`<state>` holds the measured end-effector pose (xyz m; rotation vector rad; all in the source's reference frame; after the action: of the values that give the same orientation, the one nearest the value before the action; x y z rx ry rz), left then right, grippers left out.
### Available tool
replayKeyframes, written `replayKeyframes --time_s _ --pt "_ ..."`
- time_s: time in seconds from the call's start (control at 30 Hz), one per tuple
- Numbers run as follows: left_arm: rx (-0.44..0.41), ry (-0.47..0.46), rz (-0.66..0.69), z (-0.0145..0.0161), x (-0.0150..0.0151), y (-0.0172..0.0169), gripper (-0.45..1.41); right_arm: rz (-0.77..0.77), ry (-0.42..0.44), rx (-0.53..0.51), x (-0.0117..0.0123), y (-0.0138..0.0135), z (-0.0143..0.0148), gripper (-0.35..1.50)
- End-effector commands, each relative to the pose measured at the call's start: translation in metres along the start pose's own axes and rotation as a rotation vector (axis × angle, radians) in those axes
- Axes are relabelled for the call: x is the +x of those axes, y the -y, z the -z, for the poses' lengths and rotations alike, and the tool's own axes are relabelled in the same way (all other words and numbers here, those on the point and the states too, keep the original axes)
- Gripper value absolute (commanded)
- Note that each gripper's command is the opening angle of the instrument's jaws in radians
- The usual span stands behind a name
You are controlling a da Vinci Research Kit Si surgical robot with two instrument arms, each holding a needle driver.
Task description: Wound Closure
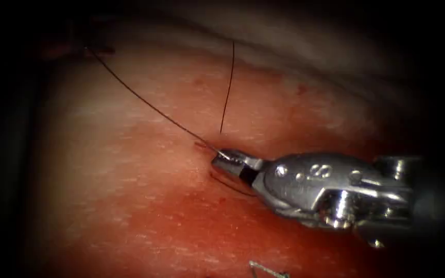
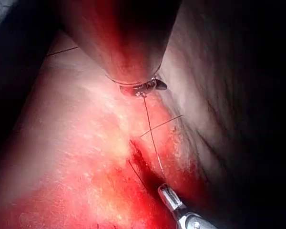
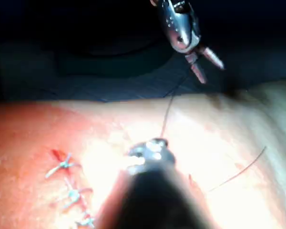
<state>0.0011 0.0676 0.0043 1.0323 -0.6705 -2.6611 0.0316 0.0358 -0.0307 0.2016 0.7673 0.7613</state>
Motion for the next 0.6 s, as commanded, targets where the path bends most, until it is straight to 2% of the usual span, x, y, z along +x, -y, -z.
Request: replayKeyframes --time_s 0.03,0.27,0.6 --pt "-0.002 -0.004 -0.004 -0.0007 0.0001 -0.0006 0.77 0.000 -0.004 0.001 0.0003 0.0002 -0.0008 -0.35" --pt "-0.062 -0.065 -0.034 -0.0013 0.0013 -0.0035 0.78 -0.003 -0.011 0.000 0.0005 0.0002 -0.0006 -0.35" --pt "-0.090 -0.138 0.017 -0.0004 0.0016 -0.0030 0.78 -0.003 -0.011 0.000 0.0005 0.0002 -0.0007 -0.35"
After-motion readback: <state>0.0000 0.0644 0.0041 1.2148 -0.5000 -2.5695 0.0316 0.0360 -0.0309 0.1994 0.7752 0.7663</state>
